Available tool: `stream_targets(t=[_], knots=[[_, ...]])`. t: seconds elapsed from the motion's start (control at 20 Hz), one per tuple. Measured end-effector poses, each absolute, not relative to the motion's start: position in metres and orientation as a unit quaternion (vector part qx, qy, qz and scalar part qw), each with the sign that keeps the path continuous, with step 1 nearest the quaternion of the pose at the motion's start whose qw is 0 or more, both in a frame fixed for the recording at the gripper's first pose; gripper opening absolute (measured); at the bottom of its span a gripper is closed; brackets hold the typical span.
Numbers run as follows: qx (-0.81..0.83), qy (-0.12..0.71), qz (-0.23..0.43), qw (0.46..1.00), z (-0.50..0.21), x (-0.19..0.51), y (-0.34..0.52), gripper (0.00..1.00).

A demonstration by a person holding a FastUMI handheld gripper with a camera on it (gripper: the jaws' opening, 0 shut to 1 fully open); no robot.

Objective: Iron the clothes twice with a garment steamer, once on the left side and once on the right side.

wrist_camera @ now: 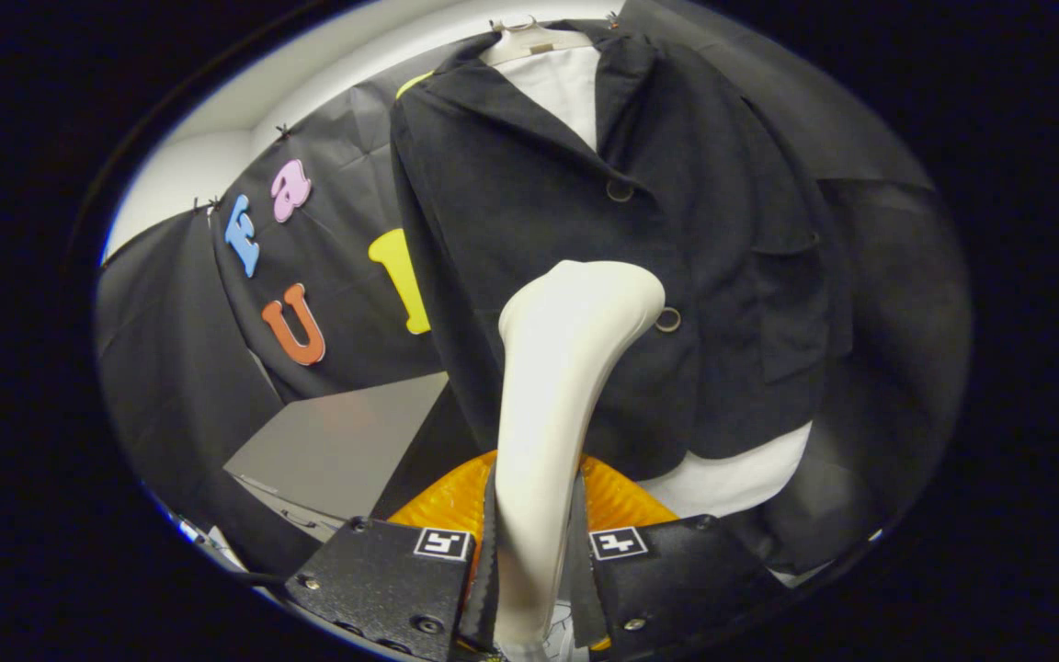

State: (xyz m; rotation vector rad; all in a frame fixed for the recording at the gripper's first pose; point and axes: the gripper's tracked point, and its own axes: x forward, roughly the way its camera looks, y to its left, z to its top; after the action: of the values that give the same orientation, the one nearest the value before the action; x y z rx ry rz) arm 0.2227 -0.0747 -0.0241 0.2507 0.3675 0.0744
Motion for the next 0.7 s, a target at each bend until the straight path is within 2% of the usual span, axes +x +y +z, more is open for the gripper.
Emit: stream_targets(t=[0.7], knots=[[0.146,0.288,-0.009,0.947,-0.136,0.224,-0.089,0.34]])
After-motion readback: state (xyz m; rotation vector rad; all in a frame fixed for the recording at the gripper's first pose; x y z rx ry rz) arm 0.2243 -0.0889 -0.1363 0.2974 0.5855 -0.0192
